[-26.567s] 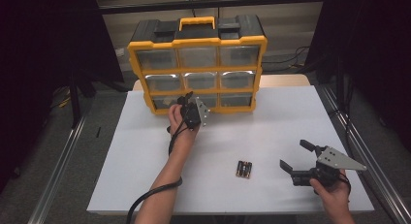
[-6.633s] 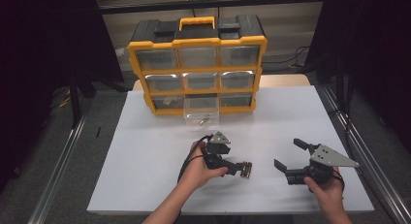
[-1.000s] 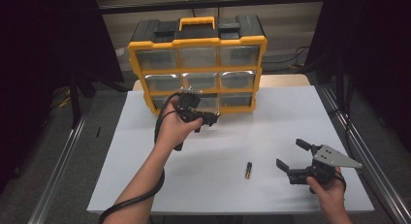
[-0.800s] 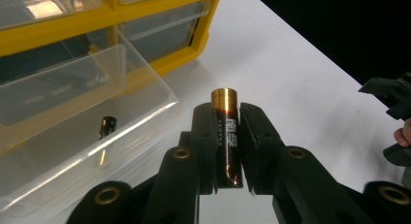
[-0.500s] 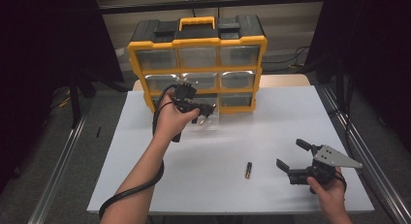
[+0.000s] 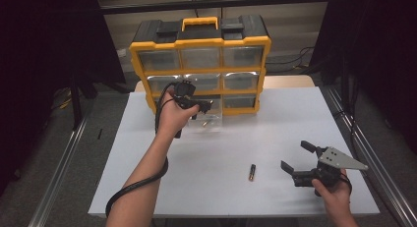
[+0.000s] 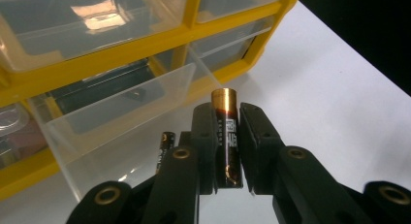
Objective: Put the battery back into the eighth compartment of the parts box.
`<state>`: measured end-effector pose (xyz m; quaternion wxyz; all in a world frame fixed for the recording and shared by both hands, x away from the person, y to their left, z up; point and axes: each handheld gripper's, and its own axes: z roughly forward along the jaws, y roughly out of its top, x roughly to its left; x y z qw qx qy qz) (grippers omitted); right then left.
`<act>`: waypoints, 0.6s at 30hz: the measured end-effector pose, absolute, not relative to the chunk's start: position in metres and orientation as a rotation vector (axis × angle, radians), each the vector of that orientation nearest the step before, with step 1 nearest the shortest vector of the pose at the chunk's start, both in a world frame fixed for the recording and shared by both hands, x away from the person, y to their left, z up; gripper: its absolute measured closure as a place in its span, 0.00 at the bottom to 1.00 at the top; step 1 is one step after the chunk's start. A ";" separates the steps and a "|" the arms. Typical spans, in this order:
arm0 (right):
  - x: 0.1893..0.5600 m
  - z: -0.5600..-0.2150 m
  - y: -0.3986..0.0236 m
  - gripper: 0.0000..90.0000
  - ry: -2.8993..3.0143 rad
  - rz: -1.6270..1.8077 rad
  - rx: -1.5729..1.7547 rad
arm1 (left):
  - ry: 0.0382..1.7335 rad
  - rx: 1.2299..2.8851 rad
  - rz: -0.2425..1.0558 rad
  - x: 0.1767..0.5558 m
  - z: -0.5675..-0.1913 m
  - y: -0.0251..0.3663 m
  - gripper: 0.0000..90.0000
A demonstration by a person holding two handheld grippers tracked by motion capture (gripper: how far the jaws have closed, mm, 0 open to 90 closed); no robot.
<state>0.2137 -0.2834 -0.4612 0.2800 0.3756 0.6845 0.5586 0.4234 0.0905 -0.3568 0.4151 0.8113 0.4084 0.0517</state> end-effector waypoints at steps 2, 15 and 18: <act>0.214 -0.461 -0.283 0.00 1.834 1.500 1.009 | 1.028 2.051 0.139 0.426 -0.359 0.092 0.86; 0.214 -0.461 -0.284 0.00 1.835 1.499 1.008 | 1.056 2.066 0.160 0.434 -0.366 0.096 0.86; 0.214 -0.461 -0.284 0.00 1.835 1.499 1.008 | 1.060 2.070 0.166 0.435 -0.368 0.096 0.86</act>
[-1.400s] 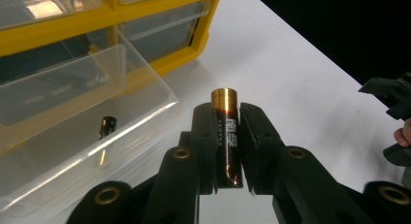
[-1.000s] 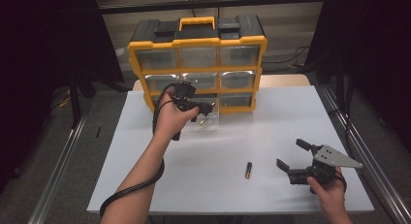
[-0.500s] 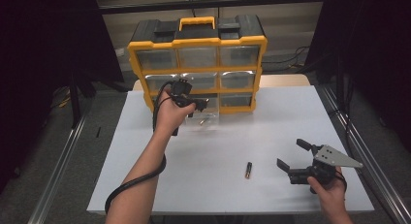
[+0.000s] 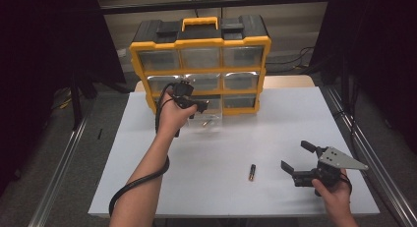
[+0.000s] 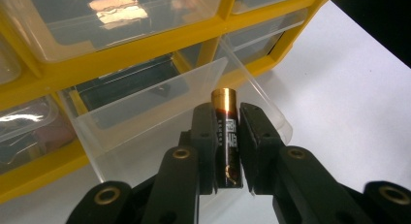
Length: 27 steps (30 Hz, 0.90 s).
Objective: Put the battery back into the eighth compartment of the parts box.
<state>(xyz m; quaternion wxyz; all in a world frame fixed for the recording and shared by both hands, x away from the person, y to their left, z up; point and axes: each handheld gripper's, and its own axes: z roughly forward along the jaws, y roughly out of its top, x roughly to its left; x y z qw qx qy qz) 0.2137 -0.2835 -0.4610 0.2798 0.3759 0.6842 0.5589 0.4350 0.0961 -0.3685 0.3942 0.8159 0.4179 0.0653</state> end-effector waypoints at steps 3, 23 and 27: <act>0.214 -0.461 -0.284 0.00 1.836 1.499 1.008 | 1.060 2.075 0.182 0.436 -0.370 0.097 0.86; 0.214 -0.461 -0.283 0.00 1.840 1.498 1.001 | 1.058 2.033 0.225 0.444 -0.381 0.103 0.70; 0.214 -0.461 -0.283 0.00 1.841 1.498 1.004 | 1.042 2.031 0.213 0.437 -0.377 0.102 0.65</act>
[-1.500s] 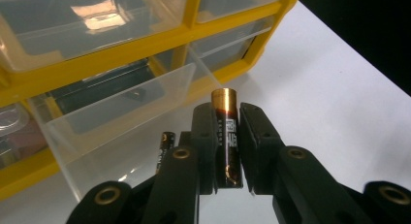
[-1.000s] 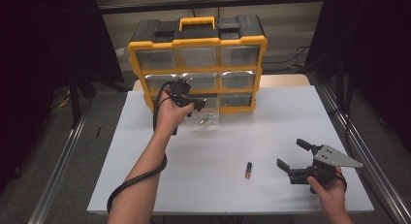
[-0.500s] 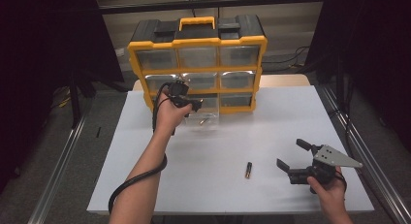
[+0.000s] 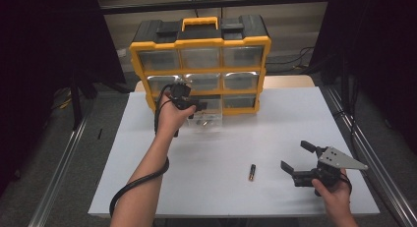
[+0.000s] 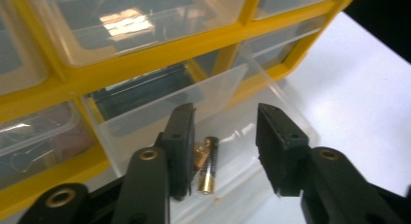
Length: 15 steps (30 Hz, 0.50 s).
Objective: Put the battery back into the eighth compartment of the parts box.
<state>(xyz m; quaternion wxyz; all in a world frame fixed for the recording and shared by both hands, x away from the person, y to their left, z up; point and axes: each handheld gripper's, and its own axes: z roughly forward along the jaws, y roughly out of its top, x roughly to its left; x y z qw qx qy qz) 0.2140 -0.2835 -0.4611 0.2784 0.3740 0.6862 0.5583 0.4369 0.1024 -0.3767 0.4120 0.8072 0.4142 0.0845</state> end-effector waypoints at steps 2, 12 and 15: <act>0.214 -0.461 -0.283 0.00 1.841 1.498 1.001 | 1.032 2.025 0.201 0.433 -0.375 0.101 0.62; 0.213 -0.461 -0.283 0.00 1.841 1.495 0.999 | 0.942 2.004 0.139 0.407 -0.374 0.088 0.46; 0.213 -0.461 -0.283 0.00 1.839 1.494 1.000 | 0.911 1.998 0.118 0.399 -0.375 0.084 0.42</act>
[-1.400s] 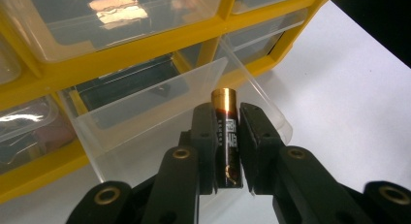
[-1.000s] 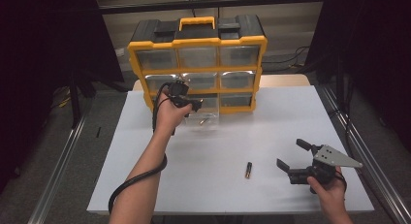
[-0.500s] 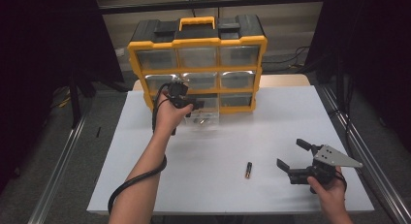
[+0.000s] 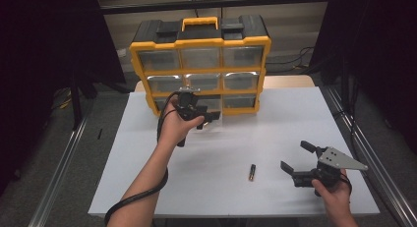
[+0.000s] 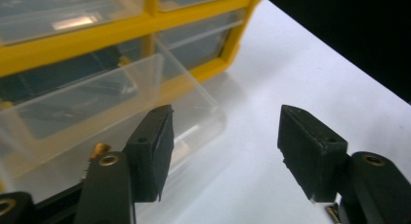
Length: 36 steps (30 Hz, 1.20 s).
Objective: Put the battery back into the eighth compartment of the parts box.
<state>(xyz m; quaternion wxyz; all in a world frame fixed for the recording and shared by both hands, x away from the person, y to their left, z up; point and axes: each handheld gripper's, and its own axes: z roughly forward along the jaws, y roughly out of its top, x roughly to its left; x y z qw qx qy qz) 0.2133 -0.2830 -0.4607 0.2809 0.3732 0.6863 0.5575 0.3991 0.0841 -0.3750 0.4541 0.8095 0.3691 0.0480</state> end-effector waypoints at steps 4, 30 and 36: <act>0.213 -0.461 -0.283 0.00 1.840 1.499 1.001 | 0.866 2.000 0.093 0.388 -0.379 0.078 0.35; 0.214 -0.461 -0.281 0.00 1.847 1.496 0.996 | 0.670 2.098 0.002 0.323 -0.423 0.046 0.19; 0.213 -0.461 -0.280 0.00 1.847 1.497 0.999 | 0.670 2.080 -0.010 0.316 -0.428 0.045 0.18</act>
